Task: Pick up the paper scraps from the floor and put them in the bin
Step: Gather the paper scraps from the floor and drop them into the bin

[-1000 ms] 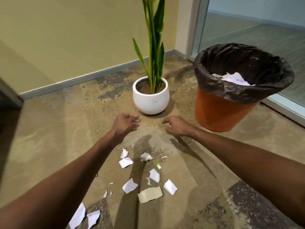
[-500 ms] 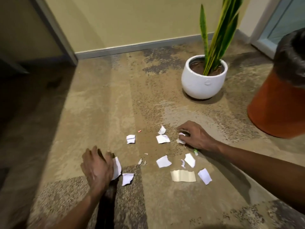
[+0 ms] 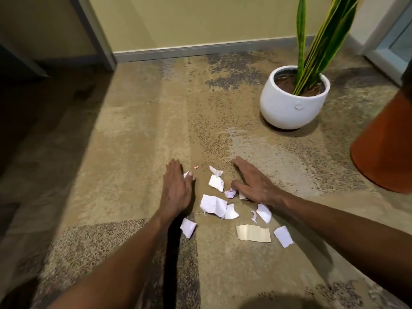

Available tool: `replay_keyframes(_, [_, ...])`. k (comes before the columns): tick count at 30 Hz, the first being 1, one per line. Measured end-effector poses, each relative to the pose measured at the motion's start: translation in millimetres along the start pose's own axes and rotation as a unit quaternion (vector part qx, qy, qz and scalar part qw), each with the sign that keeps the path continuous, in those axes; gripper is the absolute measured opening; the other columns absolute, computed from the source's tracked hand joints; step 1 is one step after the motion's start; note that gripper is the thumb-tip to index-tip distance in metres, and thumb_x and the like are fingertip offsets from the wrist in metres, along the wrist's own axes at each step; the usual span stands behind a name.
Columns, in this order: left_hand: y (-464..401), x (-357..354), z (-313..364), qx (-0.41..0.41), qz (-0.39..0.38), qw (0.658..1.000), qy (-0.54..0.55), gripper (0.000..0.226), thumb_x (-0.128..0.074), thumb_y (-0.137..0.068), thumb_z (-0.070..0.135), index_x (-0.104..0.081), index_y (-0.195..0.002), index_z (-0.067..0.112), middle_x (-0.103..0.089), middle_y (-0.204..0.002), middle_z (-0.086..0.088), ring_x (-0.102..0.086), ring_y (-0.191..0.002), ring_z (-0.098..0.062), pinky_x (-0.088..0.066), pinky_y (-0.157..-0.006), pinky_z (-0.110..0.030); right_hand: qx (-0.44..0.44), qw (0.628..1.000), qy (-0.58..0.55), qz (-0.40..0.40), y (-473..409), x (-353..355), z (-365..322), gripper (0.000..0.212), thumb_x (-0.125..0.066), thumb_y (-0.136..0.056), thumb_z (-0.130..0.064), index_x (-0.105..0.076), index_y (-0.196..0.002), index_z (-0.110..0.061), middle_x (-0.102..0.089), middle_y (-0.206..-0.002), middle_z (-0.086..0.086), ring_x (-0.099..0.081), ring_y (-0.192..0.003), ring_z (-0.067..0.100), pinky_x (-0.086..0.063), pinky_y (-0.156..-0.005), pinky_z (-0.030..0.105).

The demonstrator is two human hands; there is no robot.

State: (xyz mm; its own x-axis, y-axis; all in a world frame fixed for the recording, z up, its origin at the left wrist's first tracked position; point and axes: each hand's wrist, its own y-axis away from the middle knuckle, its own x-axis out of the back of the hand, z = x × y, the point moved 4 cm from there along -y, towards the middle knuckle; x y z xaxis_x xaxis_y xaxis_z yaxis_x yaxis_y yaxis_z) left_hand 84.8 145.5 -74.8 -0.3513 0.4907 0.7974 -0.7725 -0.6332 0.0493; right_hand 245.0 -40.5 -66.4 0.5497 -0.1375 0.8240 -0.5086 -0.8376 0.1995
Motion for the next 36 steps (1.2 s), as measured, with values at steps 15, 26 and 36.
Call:
replay_keyframes(15, [25,-41,27,-0.155,-0.111,0.980,-0.054,0.073,-0.020,-0.101,0.057,-0.025,-0.153,0.006,-0.022,-0.162,-0.009,-0.018,-0.150,-0.028,-0.017,-0.120,-0.046,-0.196,0.971,0.099,0.096,148,-12,85,0.089,-0.017,-0.095,-0.071,0.008,-0.159,-0.015,0.019,-0.164,0.005,0.016,-0.153,0.019,0.004,-0.124,0.040])
replay_keyframes(26, [-22,-50,85,-0.207,-0.139,0.966,-0.067,0.073,-0.023,-0.100,0.058,-0.030,-0.150,0.006,-0.024,-0.160,-0.013,-0.021,-0.148,-0.030,-0.023,-0.118,-0.049,-0.074,0.990,0.093,0.074,161,-16,54,0.110,-0.028,-0.082,-0.089,0.019,-0.156,-0.023,0.025,-0.164,-0.003,0.020,-0.151,0.012,-0.002,-0.125,0.046])
replay_keyframes(36, [29,-22,60,-0.227,-0.107,0.961,0.113,0.047,-0.030,-0.104,0.045,-0.063,-0.128,0.022,-0.068,-0.125,0.009,-0.063,-0.113,-0.002,-0.050,-0.094,-0.025,0.025,0.993,0.113,0.003,97,-43,11,0.136,-0.041,-0.067,-0.097,0.025,-0.154,-0.017,0.030,-0.162,0.004,0.028,-0.149,0.014,0.008,-0.123,0.039])
